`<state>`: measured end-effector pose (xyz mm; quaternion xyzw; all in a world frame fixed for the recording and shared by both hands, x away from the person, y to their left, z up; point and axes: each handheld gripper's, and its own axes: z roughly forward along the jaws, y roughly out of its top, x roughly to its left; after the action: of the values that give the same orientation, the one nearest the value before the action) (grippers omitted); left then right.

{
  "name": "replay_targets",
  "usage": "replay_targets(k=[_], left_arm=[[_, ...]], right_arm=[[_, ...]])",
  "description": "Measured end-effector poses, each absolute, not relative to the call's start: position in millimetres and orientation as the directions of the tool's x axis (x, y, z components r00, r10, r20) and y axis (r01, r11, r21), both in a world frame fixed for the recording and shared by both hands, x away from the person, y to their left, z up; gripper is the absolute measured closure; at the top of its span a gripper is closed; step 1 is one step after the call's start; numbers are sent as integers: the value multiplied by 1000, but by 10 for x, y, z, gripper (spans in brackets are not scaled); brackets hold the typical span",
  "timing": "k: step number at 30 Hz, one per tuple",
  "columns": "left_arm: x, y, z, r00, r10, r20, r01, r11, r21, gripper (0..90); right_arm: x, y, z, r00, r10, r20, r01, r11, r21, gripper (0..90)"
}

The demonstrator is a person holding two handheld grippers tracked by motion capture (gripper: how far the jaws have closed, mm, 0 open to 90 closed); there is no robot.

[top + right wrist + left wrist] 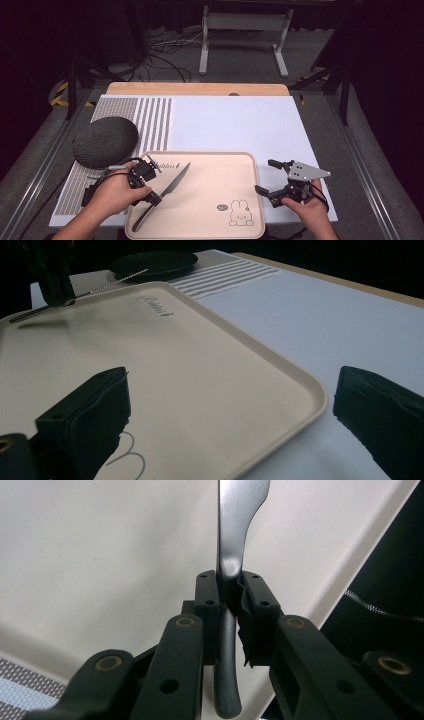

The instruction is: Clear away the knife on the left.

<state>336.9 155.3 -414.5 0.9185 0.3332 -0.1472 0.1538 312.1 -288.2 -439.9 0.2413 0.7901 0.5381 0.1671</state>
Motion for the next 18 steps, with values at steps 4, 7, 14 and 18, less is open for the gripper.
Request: replay_targets(k=[4, 7, 14, 18], left_arm=[[3380, 1562, -4189, 727, 572, -379, 665, -724, 182, 803], [3376, 1566, -4206, 721, 577, -383, 670, -722, 174, 804], [3378, 1571, -4280, 713, 589, -380, 678, -717, 162, 804], [3388, 1580, -4323, 704, 597, -385, 687, -711, 152, 803]], right_arm=[[3120, -2880, -4402, -829, 560, -3, 202, 305, 931, 29], [3121, -2883, -4401, -828, 561, -3, 202, 303, 931, 29], [3116, -2882, -4400, -827, 562, -3, 203, 304, 931, 28], [3116, -2881, -4399, -827, 562, -5, 201, 304, 931, 28]])
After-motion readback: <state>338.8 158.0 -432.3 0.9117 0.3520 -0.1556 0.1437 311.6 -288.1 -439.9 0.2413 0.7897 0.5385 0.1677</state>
